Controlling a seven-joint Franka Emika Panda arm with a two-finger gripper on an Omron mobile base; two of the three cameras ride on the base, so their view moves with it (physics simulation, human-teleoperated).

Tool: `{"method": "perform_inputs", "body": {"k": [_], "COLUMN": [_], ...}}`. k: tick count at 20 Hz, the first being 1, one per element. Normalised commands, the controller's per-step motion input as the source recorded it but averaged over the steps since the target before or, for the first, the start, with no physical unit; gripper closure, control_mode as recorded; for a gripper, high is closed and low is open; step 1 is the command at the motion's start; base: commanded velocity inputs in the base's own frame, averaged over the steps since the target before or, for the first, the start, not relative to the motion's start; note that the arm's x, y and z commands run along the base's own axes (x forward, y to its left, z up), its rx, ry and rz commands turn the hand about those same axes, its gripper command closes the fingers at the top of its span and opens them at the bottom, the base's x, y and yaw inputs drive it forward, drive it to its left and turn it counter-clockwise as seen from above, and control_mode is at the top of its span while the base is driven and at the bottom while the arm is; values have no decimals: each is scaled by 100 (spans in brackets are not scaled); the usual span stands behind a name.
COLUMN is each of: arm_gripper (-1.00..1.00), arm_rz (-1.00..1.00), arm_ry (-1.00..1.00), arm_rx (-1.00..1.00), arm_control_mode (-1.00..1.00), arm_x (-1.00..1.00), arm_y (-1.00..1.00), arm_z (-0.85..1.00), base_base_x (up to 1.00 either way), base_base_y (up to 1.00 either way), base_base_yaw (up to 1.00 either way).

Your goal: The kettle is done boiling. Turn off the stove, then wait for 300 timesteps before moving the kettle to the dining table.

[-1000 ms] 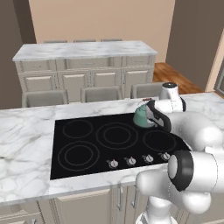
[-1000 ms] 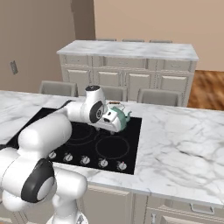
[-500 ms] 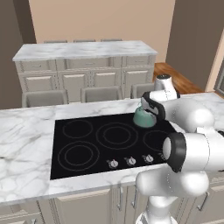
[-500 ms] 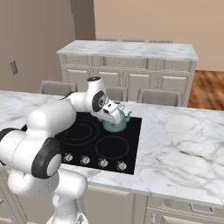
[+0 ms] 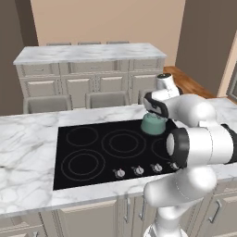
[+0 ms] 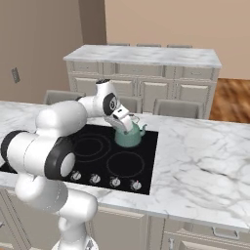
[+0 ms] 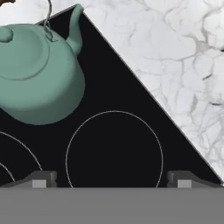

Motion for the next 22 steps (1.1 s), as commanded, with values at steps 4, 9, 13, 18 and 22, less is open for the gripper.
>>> {"method": "perform_inputs", "body": {"k": [4,9,13,18,22], "arm_gripper": [-100,-100,-100,-100,-100], "arm_rz": [-13,-12,-11,-9,-8], "arm_ry": [-2,-5,-4,-5,-9], "arm_rx": [-3,-5,-4,-7,-10], "arm_control_mode": [-100,-100,-100,-100,-100], "arm_x": [35,29,24,22,26], "arm_y": [6,13,15,10,6], "arm_z": [15,17,11,1,0], "base_base_x": [0,0,0,0,0], "base_base_y": [0,0,0,0,0], "base_base_yaw": [0,0,0,0,0]}}
